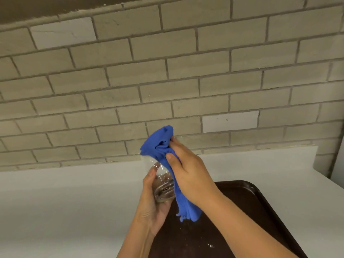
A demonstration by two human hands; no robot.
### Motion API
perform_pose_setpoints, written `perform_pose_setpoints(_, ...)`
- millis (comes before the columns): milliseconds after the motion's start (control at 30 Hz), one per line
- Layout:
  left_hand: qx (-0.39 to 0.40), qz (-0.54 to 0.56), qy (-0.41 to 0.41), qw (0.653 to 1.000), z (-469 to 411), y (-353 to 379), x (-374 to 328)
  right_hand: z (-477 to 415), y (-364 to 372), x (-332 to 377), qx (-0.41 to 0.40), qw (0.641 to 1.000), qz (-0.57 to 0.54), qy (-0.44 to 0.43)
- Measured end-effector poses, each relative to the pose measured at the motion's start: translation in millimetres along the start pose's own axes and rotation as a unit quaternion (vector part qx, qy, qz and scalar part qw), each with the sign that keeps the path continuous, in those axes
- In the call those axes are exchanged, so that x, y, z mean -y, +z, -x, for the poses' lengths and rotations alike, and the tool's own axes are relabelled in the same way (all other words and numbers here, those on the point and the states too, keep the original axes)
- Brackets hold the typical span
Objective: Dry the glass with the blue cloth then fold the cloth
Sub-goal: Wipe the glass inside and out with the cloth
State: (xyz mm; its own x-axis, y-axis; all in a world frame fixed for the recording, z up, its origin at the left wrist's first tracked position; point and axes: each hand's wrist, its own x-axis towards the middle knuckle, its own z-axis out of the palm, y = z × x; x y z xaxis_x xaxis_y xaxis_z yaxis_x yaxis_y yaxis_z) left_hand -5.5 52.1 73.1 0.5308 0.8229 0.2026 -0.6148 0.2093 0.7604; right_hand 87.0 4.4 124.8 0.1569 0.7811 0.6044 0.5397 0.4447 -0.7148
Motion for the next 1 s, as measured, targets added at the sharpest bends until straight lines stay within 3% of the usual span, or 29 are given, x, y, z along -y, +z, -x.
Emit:
perform_pose_setpoints(100, 0.025, 0.025, -0.026, 0.999, -1, 0, -3, -23, -4, 1, -0.025, 0.999, -0.026, 0.036)
perform_pose_setpoints(200, 0.053, 0.026, -0.054, 0.997, -1, 1, -1, -35, -8, -9, -0.066, 0.979, -0.109, 0.159)
perform_pose_setpoints(367, 0.048, -0.02, -0.067, 0.996, -5, 0, 5, -3, -1, -33, -0.118, 0.886, -0.287, 0.345)
perform_pose_setpoints(433, 0.033, -0.063, -0.084, 0.994, -4, 0, 8, 13, 0, -39, -0.136, 0.858, -0.341, 0.36)
perform_pose_setpoints(500, 0.014, -0.133, -0.091, 0.987, -5, 4, 10, 23, -2, -43, -0.146, 0.86, -0.353, 0.339)
perform_pose_setpoints(567, -0.018, -0.261, -0.073, 0.962, -6, 13, 9, 28, -8, -45, -0.165, 0.852, -0.359, 0.344)
perform_pose_setpoints(633, -0.06, -0.396, -0.015, 0.916, -9, 22, 5, 31, -15, -41, -0.168, 0.816, -0.388, 0.394)
perform_pose_setpoints(700, -0.081, -0.466, 0.047, 0.88, -8, 30, 0, 31, -20, -38, -0.173, 0.797, -0.397, 0.421)
perform_pose_setpoints(833, -0.074, -0.554, 0.094, 0.824, 2, 43, -5, 33, -18, -37, -0.184, 0.835, -0.364, 0.37)
perform_pose_setpoints(933, -0.062, -0.594, 0.043, 0.801, 2, 51, -1, 34, -16, -30, -0.195, 0.863, -0.346, 0.313)
perform_pose_setpoints(1000, -0.076, -0.576, -0.006, 0.814, 0, 56, -2, 32, -15, -24, -0.186, 0.904, -0.284, 0.259)
